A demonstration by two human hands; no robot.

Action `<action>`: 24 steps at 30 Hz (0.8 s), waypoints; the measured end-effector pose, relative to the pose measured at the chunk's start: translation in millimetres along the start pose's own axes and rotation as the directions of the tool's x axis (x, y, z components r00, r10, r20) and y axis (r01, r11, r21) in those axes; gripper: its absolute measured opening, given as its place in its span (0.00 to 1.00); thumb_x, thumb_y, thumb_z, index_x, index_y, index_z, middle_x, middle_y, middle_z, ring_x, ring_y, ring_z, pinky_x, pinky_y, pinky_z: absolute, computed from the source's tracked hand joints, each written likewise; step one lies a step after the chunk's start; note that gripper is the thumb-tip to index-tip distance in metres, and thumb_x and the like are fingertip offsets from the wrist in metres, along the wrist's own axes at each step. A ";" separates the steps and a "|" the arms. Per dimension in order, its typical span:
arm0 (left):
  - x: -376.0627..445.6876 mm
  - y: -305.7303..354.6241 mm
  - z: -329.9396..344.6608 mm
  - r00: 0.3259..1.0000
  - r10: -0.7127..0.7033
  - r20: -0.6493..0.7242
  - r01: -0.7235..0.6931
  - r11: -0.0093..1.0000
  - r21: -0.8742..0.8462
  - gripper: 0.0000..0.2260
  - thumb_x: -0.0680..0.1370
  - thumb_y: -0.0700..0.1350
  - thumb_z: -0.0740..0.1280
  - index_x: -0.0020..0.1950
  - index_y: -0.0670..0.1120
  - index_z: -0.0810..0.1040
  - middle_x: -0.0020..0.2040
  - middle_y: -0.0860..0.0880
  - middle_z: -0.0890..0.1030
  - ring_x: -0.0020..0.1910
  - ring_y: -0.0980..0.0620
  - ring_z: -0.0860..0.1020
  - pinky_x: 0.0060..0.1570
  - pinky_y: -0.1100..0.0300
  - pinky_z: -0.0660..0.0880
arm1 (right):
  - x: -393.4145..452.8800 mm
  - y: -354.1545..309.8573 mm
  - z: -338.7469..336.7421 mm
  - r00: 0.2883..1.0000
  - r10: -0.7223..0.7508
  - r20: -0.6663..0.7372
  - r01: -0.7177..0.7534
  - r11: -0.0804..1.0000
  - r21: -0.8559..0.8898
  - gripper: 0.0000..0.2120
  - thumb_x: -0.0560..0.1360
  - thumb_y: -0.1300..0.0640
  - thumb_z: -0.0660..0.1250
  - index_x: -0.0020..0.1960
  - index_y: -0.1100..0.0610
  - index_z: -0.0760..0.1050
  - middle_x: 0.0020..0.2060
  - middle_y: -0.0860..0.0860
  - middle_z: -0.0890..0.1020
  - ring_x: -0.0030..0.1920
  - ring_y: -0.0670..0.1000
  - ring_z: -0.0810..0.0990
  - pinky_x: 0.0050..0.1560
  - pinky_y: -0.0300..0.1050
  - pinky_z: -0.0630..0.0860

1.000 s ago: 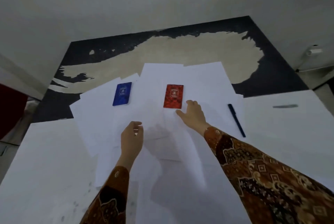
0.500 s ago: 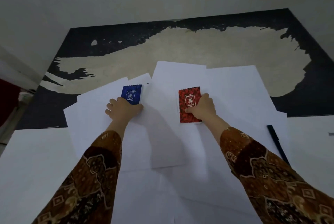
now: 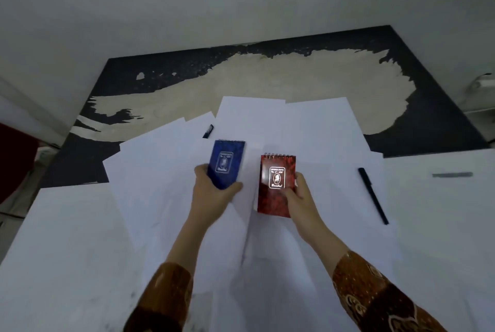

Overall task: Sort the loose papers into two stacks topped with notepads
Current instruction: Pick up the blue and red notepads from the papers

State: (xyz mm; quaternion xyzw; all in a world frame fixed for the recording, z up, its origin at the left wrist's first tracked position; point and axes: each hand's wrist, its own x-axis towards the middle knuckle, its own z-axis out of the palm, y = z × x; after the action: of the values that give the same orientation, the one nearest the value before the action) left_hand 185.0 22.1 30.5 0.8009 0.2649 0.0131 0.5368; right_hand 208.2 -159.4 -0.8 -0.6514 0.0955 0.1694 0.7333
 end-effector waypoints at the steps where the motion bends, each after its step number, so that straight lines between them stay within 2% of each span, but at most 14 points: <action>1: -27.4 3.4 8.9 0.999 0.037 0.015 -0.037 0.999 -0.039 0.30 0.66 0.43 0.77 0.60 0.48 0.63 0.52 0.52 0.77 0.44 0.50 0.80 0.37 0.63 0.76 | -16.0 0.6 -4.7 1.000 -0.013 0.004 0.013 1.000 0.003 0.14 0.79 0.66 0.56 0.58 0.51 0.70 0.51 0.51 0.80 0.48 0.47 0.81 0.45 0.41 0.79; 4: -103.4 8.4 36.2 0.994 0.104 0.043 -0.097 0.986 -0.132 0.31 0.67 0.43 0.78 0.61 0.50 0.62 0.53 0.57 0.76 0.45 0.52 0.81 0.37 0.61 0.79 | -62.8 0.9 -22.7 0.995 -0.102 -0.018 0.101 0.993 -0.056 0.15 0.80 0.67 0.54 0.60 0.52 0.69 0.51 0.51 0.80 0.50 0.45 0.80 0.49 0.40 0.79; 6: -150.6 5.3 57.2 0.992 0.119 0.052 -0.111 0.983 -0.143 0.33 0.64 0.47 0.78 0.61 0.53 0.62 0.54 0.58 0.76 0.47 0.54 0.81 0.41 0.56 0.81 | -100.2 -2.5 -41.3 0.989 -0.140 -0.040 0.138 0.989 -0.058 0.13 0.81 0.65 0.53 0.59 0.52 0.70 0.50 0.49 0.80 0.47 0.40 0.80 0.45 0.35 0.77; 8: -195.9 2.6 79.1 0.990 0.125 0.059 -0.116 0.984 -0.138 0.36 0.62 0.49 0.79 0.62 0.53 0.62 0.55 0.59 0.75 0.50 0.56 0.79 0.44 0.56 0.80 | -138.7 -0.6 -63.3 0.993 -0.100 -0.055 0.100 0.995 -0.005 0.11 0.82 0.59 0.52 0.58 0.52 0.71 0.50 0.49 0.80 0.47 0.41 0.80 0.43 0.34 0.77; 10: -231.3 -4.3 100.7 0.991 0.110 0.074 -0.099 0.986 -0.135 0.37 0.62 0.47 0.80 0.64 0.51 0.62 0.56 0.59 0.74 0.52 0.59 0.77 0.46 0.61 0.79 | -171.0 6.9 -84.1 0.999 -0.028 -0.046 0.029 1.000 0.007 0.14 0.82 0.49 0.51 0.58 0.51 0.72 0.52 0.50 0.81 0.51 0.46 0.81 0.46 0.40 0.78; 12: -262.0 -16.2 121.3 0.990 0.073 0.118 -0.052 0.984 -0.171 0.36 0.63 0.45 0.80 0.64 0.50 0.62 0.54 0.56 0.75 0.50 0.58 0.79 0.44 0.61 0.80 | -201.0 19.8 -103.4 0.999 0.031 -0.038 -0.031 0.999 -0.007 0.14 0.80 0.45 0.53 0.58 0.50 0.72 0.52 0.51 0.82 0.50 0.50 0.82 0.45 0.45 0.78; 14: -290.9 -31.8 143.1 0.983 0.036 0.179 0.001 0.980 -0.200 0.36 0.63 0.43 0.79 0.64 0.51 0.63 0.55 0.53 0.77 0.50 0.56 0.80 0.44 0.59 0.81 | -228.4 40.4 -125.5 0.997 0.050 -0.064 -0.049 0.999 0.022 0.07 0.80 0.53 0.59 0.57 0.51 0.70 0.53 0.52 0.81 0.50 0.48 0.82 0.43 0.41 0.79; 16: -314.4 -48.7 160.4 0.967 0.005 0.255 0.043 0.982 -0.184 0.38 0.62 0.43 0.79 0.66 0.52 0.63 0.57 0.53 0.76 0.54 0.56 0.79 0.47 0.58 0.81 | -251.1 62.0 -147.5 0.992 0.072 -0.100 -0.070 0.997 0.026 0.09 0.80 0.59 0.59 0.59 0.53 0.66 0.56 0.52 0.79 0.53 0.49 0.81 0.40 0.37 0.79; 18: -334.4 -60.5 176.4 0.945 -0.008 0.327 0.063 0.985 -0.160 0.37 0.60 0.42 0.79 0.64 0.55 0.66 0.58 0.51 0.76 0.55 0.53 0.79 0.46 0.56 0.82 | -270.7 81.0 -171.3 0.987 0.121 -0.110 -0.120 0.993 0.016 0.10 0.81 0.60 0.58 0.60 0.53 0.64 0.56 0.52 0.78 0.54 0.51 0.80 0.37 0.35 0.78; 20: -350.0 -71.1 192.2 0.923 -0.005 0.385 0.046 0.994 -0.097 0.38 0.57 0.45 0.81 0.63 0.56 0.69 0.57 0.49 0.77 0.56 0.49 0.79 0.44 0.53 0.82 | -285.1 95.0 -196.5 0.982 0.154 -0.114 -0.158 0.987 -0.030 0.10 0.80 0.59 0.59 0.60 0.51 0.67 0.56 0.50 0.78 0.55 0.48 0.79 0.41 0.36 0.79; 22: -368.0 -81.4 206.7 0.901 -0.007 0.433 0.035 0.998 -0.057 0.38 0.58 0.47 0.82 0.65 0.56 0.70 0.58 0.49 0.77 0.57 0.50 0.79 0.50 0.53 0.80 | -293.1 103.8 -221.4 0.976 0.176 -0.124 -0.189 0.977 -0.097 0.12 0.80 0.59 0.59 0.63 0.51 0.68 0.56 0.49 0.79 0.55 0.47 0.79 0.44 0.34 0.78; 24: -387.1 -86.2 214.5 0.894 -0.011 0.447 0.056 0.995 -0.088 0.35 0.64 0.44 0.78 0.67 0.55 0.68 0.61 0.50 0.76 0.60 0.52 0.77 0.56 0.53 0.78 | -297.3 108.8 -241.8 0.975 0.172 -0.141 -0.199 0.957 -0.211 0.11 0.80 0.60 0.60 0.62 0.53 0.70 0.53 0.50 0.80 0.52 0.46 0.79 0.41 0.30 0.76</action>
State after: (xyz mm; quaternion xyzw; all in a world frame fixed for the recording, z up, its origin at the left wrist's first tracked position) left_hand -117.5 -306.1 -33.1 0.7504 0.1477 -0.1670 0.6223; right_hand -87.8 -425.0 -26.2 -0.7270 0.1811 0.2074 0.6290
